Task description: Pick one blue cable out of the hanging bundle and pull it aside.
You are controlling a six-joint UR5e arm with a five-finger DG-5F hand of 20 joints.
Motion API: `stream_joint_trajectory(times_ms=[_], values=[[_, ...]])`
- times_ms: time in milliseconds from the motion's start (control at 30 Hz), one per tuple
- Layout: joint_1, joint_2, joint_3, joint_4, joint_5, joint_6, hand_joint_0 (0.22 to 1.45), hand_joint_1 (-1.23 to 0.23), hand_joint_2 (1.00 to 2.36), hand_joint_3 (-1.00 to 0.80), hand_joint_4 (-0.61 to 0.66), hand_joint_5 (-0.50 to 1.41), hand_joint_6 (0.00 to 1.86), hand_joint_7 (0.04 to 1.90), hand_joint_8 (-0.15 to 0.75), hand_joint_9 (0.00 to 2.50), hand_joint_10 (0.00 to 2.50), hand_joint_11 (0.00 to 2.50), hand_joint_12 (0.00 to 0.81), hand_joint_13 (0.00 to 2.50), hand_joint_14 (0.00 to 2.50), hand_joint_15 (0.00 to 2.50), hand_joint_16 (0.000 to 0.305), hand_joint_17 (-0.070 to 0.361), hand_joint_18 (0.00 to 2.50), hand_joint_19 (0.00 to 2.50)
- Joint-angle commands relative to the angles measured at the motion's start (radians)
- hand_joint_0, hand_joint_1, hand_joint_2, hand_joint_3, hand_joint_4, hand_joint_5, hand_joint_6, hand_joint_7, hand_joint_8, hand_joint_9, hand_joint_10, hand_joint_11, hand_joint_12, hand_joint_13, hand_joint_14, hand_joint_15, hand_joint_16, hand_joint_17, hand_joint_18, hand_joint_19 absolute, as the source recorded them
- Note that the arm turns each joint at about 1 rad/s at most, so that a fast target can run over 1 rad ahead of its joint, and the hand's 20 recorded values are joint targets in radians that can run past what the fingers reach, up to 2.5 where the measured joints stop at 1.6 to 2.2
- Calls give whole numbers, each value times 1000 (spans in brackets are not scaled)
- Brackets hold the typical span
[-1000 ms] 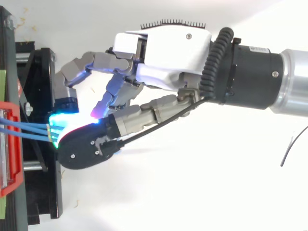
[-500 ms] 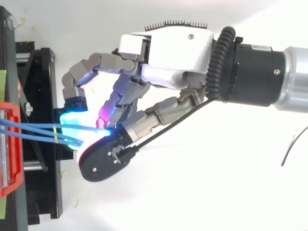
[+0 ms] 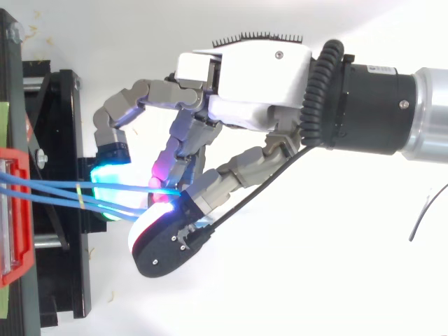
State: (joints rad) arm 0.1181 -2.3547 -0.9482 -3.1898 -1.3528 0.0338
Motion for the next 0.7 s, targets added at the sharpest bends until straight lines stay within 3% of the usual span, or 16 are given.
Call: stream_joint_trajectory(times_ms=[0, 100, 367, 667], values=[[0, 0, 2, 1, 0, 0, 566, -901, 1000, -500, -59, -74, 898, 1312, 315, 1273, 20, 1123, 341, 1031, 21, 627, 47, 107, 1088, 548], [0, 6, 5, 1, 0, 0, 508, -834, 1000, -500, -36, -80, 899, 1304, 336, 1195, 18, 1035, 364, 1015, 21, 625, 51, 115, 1111, 547], [0, 6, 12, -12, 0, -2, 515, -828, 1000, -500, -8, -84, 901, 1271, 344, 1219, 18, 1021, 361, 1027, 21, 627, 52, 116, 1118, 557], [0, 8, 16, -30, 0, 0, 437, -725, 1000, -500, 11, -94, 884, 1188, 368, 1233, 19, 1007, 397, 1044, 20, 623, 58, 132, 1158, 546]])
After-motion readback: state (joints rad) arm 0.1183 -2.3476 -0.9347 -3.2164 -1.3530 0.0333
